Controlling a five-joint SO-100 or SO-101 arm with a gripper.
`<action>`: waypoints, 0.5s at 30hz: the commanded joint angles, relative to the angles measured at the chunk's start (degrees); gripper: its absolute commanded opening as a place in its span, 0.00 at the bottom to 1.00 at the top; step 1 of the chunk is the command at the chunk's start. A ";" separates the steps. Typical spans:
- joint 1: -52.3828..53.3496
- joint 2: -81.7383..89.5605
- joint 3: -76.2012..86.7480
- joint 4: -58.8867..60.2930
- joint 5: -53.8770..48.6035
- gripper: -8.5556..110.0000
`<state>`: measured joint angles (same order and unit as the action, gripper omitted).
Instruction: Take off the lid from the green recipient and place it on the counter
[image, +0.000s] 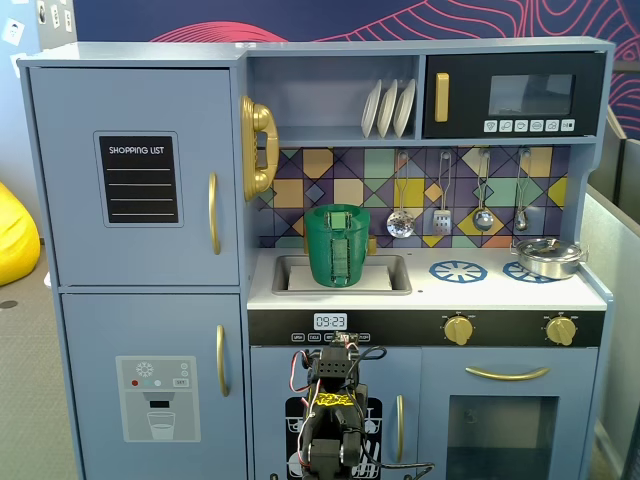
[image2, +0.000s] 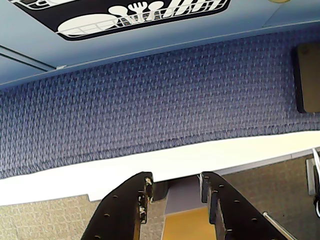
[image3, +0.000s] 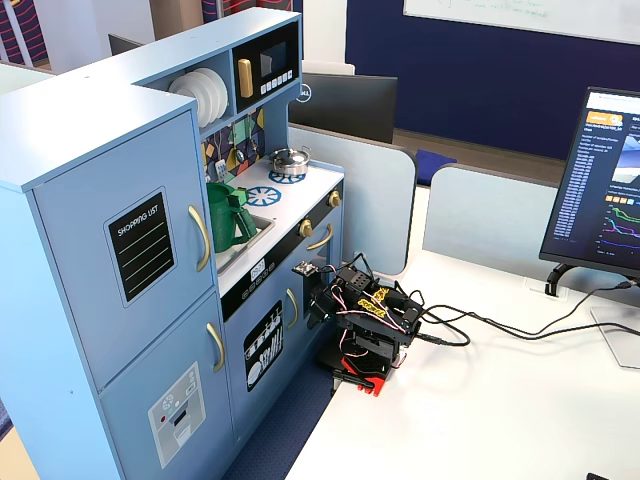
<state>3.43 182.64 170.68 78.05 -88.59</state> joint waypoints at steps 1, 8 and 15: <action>3.43 -0.53 1.05 9.76 1.85 0.07; 3.43 -0.53 1.05 9.76 1.76 0.07; 3.16 -0.53 1.05 9.76 1.32 0.07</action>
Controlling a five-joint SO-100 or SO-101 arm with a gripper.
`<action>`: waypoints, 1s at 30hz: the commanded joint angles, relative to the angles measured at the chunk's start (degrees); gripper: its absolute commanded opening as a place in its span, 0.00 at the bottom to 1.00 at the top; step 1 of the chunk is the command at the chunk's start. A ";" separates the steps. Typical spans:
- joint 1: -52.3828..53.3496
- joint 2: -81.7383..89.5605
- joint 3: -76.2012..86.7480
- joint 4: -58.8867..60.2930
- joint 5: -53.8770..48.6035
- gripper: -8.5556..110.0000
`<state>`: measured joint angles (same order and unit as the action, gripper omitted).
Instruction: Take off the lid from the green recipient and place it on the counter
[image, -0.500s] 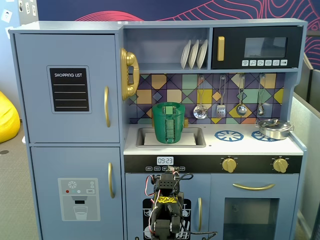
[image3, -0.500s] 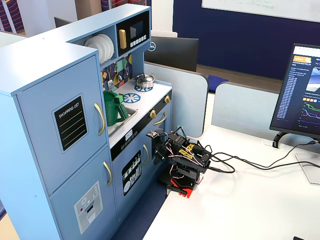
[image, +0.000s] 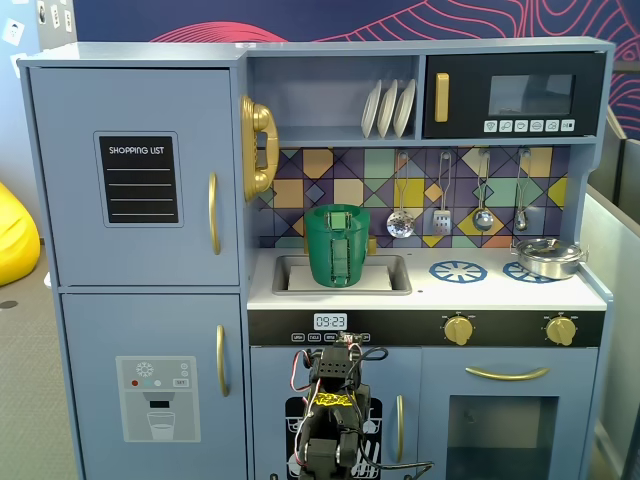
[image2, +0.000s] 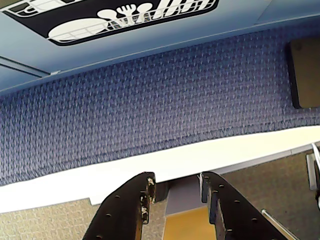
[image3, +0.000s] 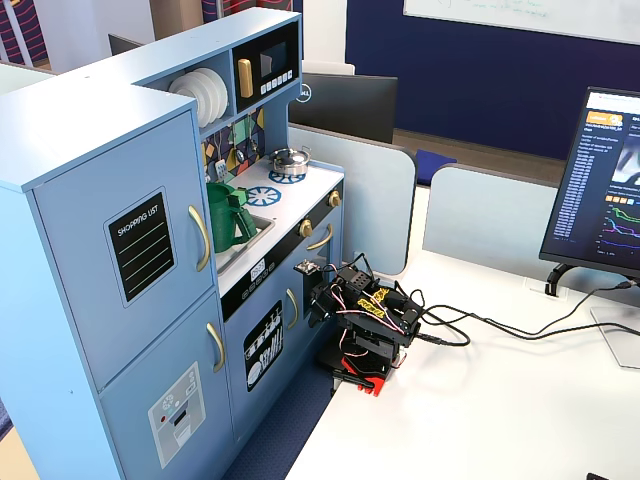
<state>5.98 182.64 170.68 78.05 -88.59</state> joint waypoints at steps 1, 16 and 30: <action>0.62 -0.53 1.05 9.67 0.09 0.07; 1.41 -32.70 -59.41 -38.67 -2.02 0.15; -2.11 -46.49 -69.26 -54.40 -4.22 0.36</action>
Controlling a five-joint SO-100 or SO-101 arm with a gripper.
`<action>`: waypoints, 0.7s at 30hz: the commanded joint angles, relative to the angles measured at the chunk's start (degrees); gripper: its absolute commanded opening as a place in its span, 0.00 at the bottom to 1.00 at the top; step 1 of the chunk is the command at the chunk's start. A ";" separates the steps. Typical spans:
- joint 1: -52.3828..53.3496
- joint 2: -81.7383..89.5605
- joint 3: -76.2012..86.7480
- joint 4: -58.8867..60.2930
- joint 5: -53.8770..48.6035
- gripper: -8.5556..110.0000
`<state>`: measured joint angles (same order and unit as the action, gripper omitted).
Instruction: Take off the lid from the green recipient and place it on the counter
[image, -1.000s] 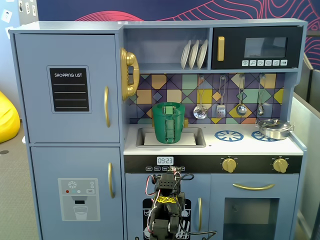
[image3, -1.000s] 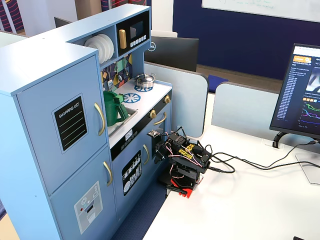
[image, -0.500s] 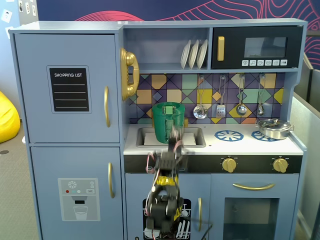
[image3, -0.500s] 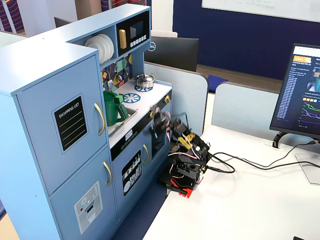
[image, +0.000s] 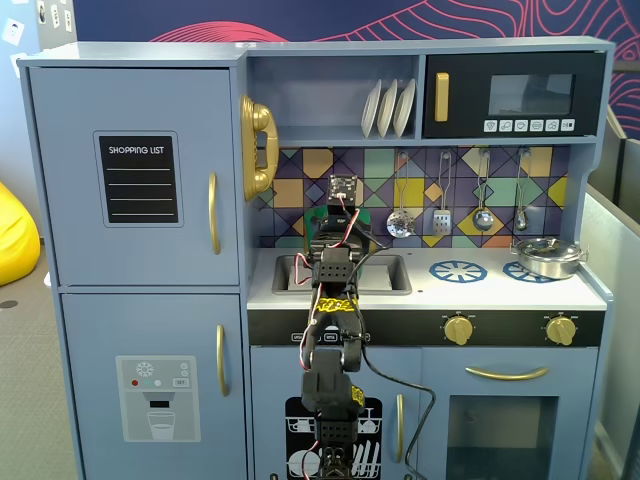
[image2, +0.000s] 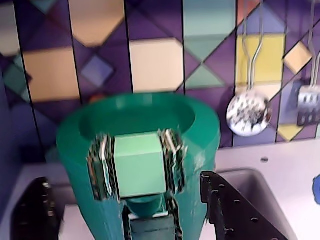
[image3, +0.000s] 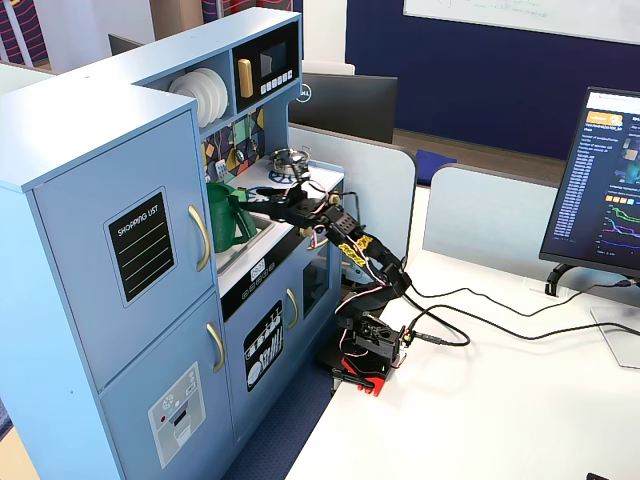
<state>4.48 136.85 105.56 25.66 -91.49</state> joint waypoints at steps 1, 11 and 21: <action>-0.53 -1.14 -4.48 -2.02 -1.49 0.37; -0.97 -6.42 -8.88 -1.23 -2.46 0.36; -1.93 -13.54 -14.15 -1.23 -3.52 0.34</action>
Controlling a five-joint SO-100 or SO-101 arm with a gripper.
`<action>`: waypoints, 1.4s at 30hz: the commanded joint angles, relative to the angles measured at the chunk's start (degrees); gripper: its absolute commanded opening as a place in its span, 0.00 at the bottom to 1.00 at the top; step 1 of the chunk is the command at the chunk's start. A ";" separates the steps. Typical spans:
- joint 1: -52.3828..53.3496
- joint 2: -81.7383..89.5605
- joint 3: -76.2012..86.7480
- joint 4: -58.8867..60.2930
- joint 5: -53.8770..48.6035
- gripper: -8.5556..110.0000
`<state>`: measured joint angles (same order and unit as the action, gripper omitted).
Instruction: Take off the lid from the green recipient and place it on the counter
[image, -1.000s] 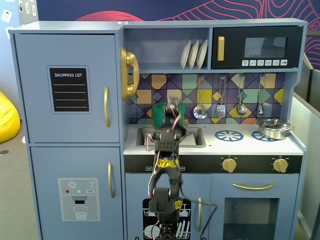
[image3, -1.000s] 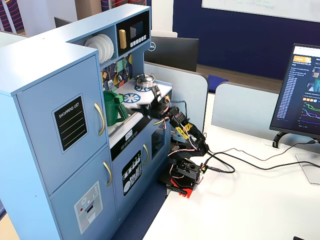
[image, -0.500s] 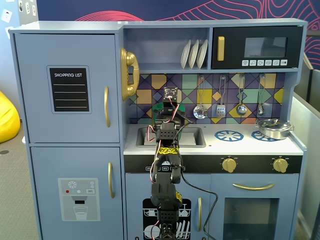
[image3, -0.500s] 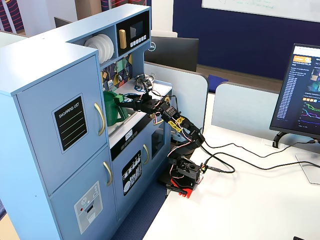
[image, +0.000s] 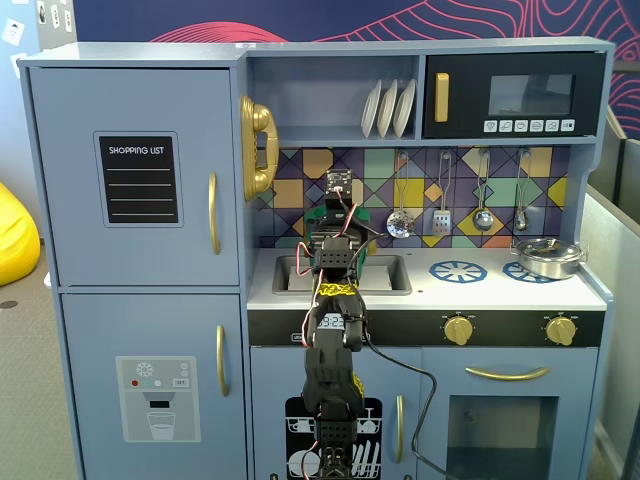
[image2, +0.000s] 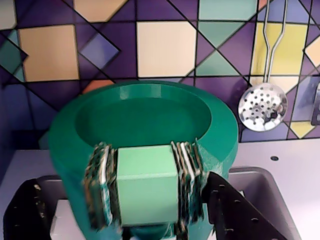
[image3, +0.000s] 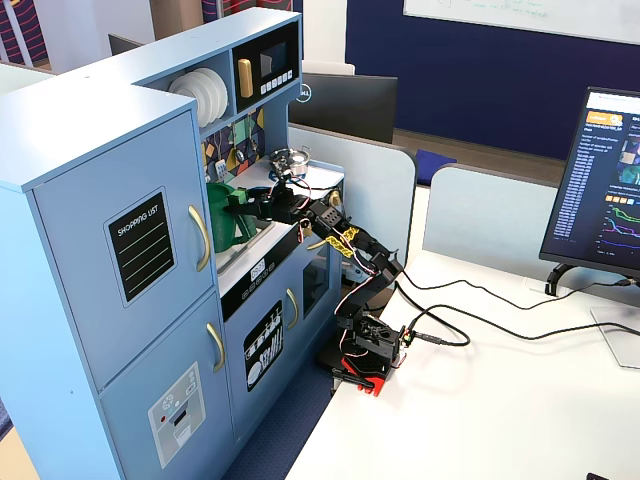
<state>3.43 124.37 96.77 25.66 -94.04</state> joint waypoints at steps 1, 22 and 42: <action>-0.88 -1.58 -5.89 -1.23 -1.05 0.34; -0.79 -2.72 -11.16 -8.17 -2.55 0.07; 31.46 -3.69 -8.88 -7.56 0.26 0.07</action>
<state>32.78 120.67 87.01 20.21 -95.36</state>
